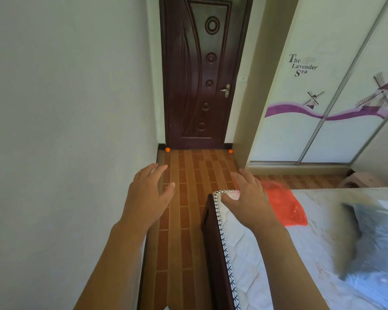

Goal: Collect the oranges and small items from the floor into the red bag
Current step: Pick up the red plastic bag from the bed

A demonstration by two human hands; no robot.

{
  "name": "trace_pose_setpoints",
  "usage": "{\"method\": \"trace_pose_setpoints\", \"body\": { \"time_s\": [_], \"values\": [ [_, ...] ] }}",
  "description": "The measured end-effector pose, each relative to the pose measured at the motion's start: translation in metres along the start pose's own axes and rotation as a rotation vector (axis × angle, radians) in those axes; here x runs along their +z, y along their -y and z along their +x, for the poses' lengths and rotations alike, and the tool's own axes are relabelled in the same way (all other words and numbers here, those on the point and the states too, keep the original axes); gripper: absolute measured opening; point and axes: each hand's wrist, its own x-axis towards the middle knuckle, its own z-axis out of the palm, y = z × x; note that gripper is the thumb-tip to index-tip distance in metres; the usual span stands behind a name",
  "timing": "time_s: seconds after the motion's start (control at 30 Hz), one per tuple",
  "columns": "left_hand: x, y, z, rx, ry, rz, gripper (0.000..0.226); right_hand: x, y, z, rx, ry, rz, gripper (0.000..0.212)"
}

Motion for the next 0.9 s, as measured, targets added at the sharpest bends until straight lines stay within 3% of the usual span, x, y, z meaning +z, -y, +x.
{"method": "trace_pose_setpoints", "body": {
  "time_s": [0.43,0.9],
  "values": [
    [0.005,0.057,0.101,-0.025,-0.039,-0.018,0.06,0.049,0.036,0.129,-0.034,0.068,-0.015,0.069],
    [0.082,0.097,0.284,-0.209,-0.036,-0.019,0.061,0.114,0.009,0.363,-0.097,0.177,-0.025,0.07]
  ]
}}
